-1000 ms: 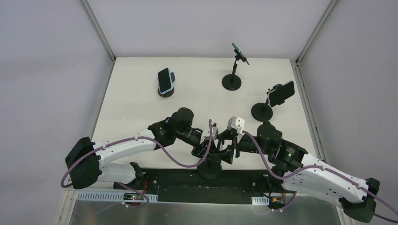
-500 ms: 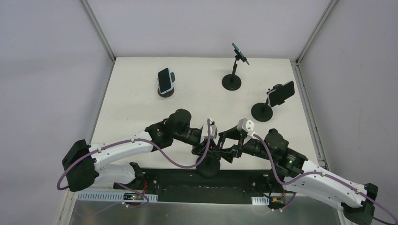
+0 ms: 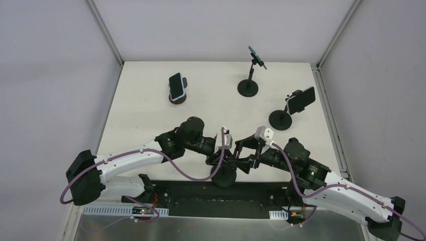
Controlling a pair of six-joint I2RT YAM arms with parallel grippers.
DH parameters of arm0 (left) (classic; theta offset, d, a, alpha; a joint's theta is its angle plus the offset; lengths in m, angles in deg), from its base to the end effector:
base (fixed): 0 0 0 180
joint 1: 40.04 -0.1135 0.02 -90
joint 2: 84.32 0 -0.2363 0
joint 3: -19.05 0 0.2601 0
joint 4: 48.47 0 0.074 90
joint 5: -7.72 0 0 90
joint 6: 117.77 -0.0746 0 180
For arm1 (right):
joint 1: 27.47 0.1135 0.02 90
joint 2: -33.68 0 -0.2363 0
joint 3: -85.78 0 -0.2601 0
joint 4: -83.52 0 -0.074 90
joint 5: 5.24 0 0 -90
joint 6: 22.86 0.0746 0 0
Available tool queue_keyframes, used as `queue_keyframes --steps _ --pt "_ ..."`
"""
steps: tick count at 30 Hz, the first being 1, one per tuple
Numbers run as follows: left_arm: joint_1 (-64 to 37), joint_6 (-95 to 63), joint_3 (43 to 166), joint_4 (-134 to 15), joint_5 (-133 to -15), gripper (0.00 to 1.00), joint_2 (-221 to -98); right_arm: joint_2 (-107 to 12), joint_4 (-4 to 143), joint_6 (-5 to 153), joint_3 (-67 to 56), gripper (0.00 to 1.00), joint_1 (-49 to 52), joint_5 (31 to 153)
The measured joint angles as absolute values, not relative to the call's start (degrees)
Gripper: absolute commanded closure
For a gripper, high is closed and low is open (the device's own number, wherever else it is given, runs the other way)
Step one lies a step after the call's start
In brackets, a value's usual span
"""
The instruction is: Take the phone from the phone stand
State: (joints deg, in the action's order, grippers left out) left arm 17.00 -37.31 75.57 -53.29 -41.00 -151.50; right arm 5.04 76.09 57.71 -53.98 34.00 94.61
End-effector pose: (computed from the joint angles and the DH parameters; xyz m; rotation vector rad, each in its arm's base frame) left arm 0.1270 -0.2863 0.2485 1.4816 1.2754 -1.2237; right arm 0.0912 0.1946 0.2898 -1.0184 1.1821 0.8533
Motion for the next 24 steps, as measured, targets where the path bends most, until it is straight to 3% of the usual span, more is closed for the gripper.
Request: queue_keyframes --steps 11,24 --pt "17.37 -40.28 79.15 -52.62 -41.4 1.0 -151.98 2.89 64.07 50.94 -42.84 1.0 34.18 94.61" --pt "17.41 -42.47 81.6 -55.52 -41.44 1.0 -155.12 2.76 60.81 49.45 -41.66 1.0 34.05 94.24"
